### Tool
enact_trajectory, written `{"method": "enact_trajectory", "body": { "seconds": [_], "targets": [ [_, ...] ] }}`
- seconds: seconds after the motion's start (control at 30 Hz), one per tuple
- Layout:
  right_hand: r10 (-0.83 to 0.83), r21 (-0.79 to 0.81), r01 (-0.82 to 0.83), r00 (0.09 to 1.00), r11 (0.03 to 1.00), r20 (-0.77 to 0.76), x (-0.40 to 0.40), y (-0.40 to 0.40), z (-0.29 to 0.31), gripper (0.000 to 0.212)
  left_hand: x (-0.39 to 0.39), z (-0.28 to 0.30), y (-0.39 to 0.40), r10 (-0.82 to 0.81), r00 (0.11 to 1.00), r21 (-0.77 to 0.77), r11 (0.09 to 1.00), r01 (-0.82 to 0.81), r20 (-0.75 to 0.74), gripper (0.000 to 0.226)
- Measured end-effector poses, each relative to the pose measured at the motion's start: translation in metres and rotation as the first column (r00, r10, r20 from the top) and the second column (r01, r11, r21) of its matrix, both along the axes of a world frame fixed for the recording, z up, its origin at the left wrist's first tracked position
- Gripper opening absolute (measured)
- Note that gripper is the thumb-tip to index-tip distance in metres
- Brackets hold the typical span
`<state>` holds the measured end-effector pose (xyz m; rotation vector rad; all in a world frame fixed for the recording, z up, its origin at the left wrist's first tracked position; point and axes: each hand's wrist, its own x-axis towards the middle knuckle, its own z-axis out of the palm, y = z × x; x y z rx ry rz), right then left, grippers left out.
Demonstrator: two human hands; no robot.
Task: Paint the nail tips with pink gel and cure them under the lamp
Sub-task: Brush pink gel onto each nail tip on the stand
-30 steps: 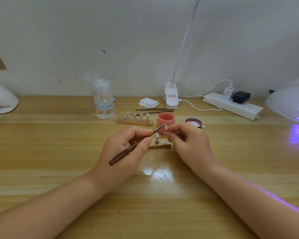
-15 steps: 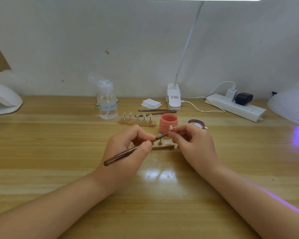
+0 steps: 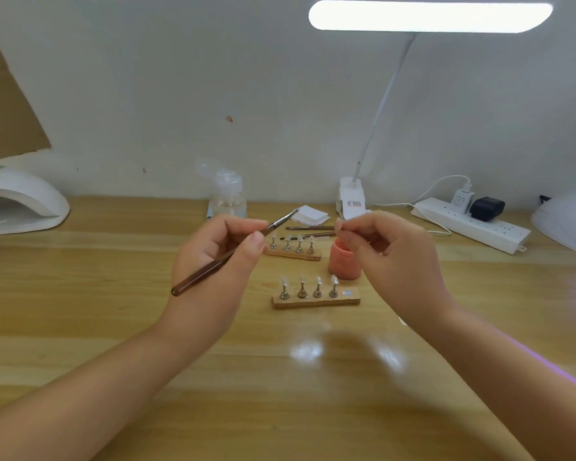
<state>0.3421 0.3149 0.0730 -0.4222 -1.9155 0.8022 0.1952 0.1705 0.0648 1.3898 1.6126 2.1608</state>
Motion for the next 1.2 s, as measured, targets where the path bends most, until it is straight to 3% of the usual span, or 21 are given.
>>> {"method": "enact_trajectory", "body": {
  "seconds": [0.23, 0.5, 1.2],
  "targets": [
    [0.011, -0.048, -0.016, 0.994, 0.999, -0.108, -0.047, -0.018, 0.021, 0.015, -0.017, 0.012, -0.013, 0.073, 0.985, 0.086, 0.994, -0.06, -0.157, 0.016],
    [-0.035, -0.097, 0.033, 0.999, 0.995, -0.018, -0.057, -0.021, 0.003, 0.008, -0.015, -0.004, -0.012, 0.106, 0.942, 0.074, 0.993, -0.087, -0.319, 0.017],
    [-0.027, -0.091, 0.026, 1.0, 0.996, -0.013, -0.056, -0.018, -0.002, 0.019, -0.012, -0.006, -0.011, 0.081, 0.936, -0.013, 0.996, -0.091, -0.342, 0.017]
  ]
}}
